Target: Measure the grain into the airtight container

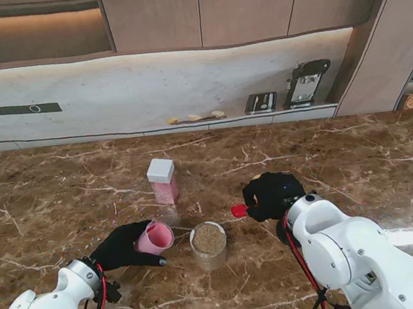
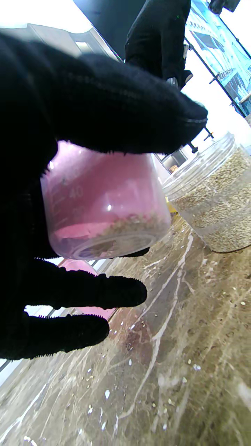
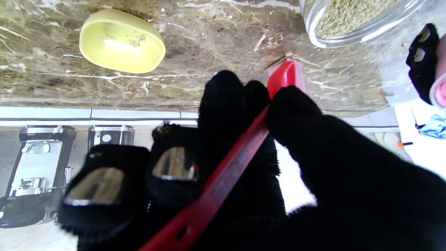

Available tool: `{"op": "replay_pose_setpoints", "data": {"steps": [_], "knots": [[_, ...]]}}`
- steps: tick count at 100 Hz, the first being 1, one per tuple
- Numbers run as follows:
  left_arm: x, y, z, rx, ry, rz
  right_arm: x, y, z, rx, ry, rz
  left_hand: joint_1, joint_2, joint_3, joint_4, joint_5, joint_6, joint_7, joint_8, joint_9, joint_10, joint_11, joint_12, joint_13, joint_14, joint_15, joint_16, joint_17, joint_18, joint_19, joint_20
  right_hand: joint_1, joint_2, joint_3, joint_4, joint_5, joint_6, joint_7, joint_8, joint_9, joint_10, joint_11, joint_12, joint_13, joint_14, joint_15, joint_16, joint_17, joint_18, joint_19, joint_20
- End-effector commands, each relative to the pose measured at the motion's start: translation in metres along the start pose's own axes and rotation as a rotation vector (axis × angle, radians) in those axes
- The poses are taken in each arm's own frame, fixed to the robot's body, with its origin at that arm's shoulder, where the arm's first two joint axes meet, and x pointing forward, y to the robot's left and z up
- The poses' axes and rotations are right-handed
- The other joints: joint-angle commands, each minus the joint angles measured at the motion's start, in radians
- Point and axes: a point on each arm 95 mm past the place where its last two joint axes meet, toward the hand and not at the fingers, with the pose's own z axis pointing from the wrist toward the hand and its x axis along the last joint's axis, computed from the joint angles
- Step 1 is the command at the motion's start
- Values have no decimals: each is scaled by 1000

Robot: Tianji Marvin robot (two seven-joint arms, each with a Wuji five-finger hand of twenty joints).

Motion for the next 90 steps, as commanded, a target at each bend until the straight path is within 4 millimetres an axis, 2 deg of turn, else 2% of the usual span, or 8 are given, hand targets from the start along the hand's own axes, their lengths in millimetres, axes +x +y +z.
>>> {"op": "replay_pose_setpoints", "data": {"steps": [1,27,75,90], "knots": [[-2,8,-2,-8,-13,-7,5,-10,-4,23,-9,8,244,275,217,12,236,-200,194,-14,132,-55,39,27,17,-3,14,4,-6,13,38,-13,66,-5,27,70,12,-16,55,-13,84,35,37,25,37,-100,87,42,55,-100,145,32],[-4,15,1,11,-16,13,15,-18,-3,35,-20,-9,264,263,230,13,259,-190,188,-36,156,-51,45,33,39,-6,19,2,-1,16,40,-13,66,-24,36,78,19,-16,60,-19,95,34,40,30,38,-102,100,49,57,-107,157,37],[-9,29,2,9,-13,7,37,-28,5,90,0,-33,252,262,250,7,264,-186,201,-42,160,-40,66,55,40,-2,30,8,-1,18,41,-18,58,-46,52,84,26,-15,64,-31,99,32,55,37,38,-106,112,57,60,-120,171,42],[-9,31,2,18,-8,2,42,-29,7,102,2,-35,246,264,253,5,261,-188,198,-45,159,-41,68,54,40,-7,28,7,-2,17,39,-20,72,-23,36,85,15,3,62,-42,97,39,50,31,37,-98,112,58,58,-110,170,43]]}}
